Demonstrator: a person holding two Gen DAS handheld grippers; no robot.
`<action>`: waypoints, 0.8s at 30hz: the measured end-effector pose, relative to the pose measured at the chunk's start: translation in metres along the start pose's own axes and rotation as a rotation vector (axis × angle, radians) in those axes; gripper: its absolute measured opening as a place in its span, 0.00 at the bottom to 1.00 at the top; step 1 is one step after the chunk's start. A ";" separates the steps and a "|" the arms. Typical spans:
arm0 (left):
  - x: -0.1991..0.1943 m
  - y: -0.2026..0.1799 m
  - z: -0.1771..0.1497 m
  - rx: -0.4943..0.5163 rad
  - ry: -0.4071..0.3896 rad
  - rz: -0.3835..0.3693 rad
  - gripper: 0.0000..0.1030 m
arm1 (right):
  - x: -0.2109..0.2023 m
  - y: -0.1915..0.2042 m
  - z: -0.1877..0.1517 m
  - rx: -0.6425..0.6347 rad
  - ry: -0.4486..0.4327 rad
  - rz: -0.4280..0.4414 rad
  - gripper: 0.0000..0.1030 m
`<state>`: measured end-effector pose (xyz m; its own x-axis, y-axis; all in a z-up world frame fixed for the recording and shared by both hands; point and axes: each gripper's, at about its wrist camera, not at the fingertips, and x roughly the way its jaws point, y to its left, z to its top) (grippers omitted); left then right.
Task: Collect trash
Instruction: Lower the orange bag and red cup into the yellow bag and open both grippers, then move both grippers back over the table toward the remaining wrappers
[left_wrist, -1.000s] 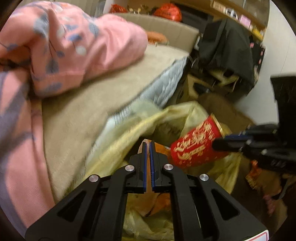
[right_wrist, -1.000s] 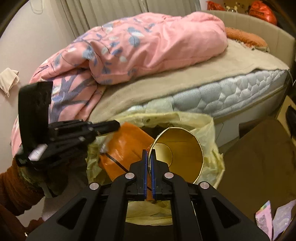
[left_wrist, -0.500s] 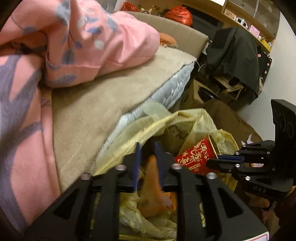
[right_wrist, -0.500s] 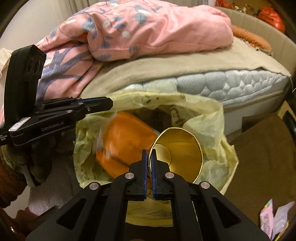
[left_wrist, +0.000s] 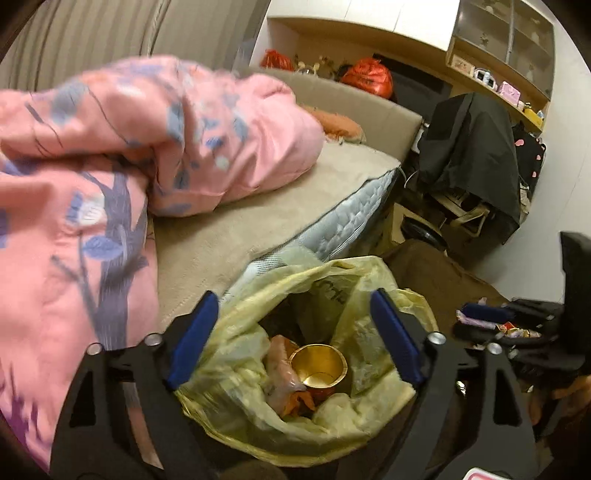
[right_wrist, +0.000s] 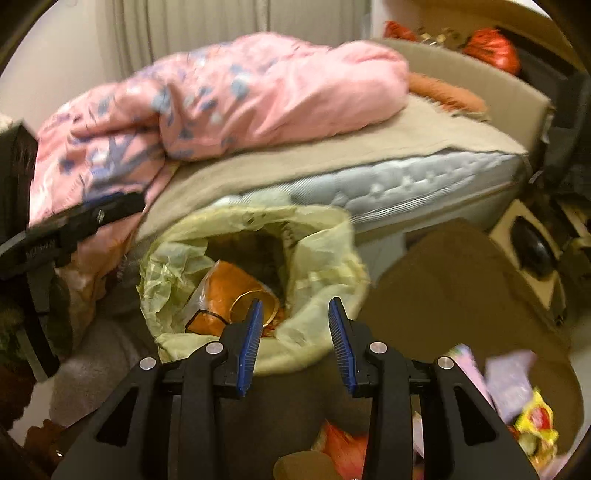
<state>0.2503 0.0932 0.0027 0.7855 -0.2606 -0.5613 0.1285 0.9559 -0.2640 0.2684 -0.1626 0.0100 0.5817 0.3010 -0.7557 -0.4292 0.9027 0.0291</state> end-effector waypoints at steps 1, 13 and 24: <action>-0.009 -0.013 -0.004 0.017 -0.011 -0.015 0.79 | -0.018 -0.007 -0.006 0.021 -0.033 -0.017 0.40; -0.014 -0.136 -0.054 0.209 0.050 -0.256 0.90 | -0.143 -0.080 -0.119 0.140 -0.111 -0.218 0.69; -0.013 -0.192 -0.096 0.324 0.171 -0.276 0.88 | -0.179 -0.093 -0.215 0.217 -0.044 -0.302 0.69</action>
<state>0.1572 -0.1003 -0.0146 0.5872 -0.5044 -0.6331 0.5234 0.8332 -0.1783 0.0556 -0.3661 0.0021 0.6908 0.0193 -0.7228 -0.0797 0.9956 -0.0496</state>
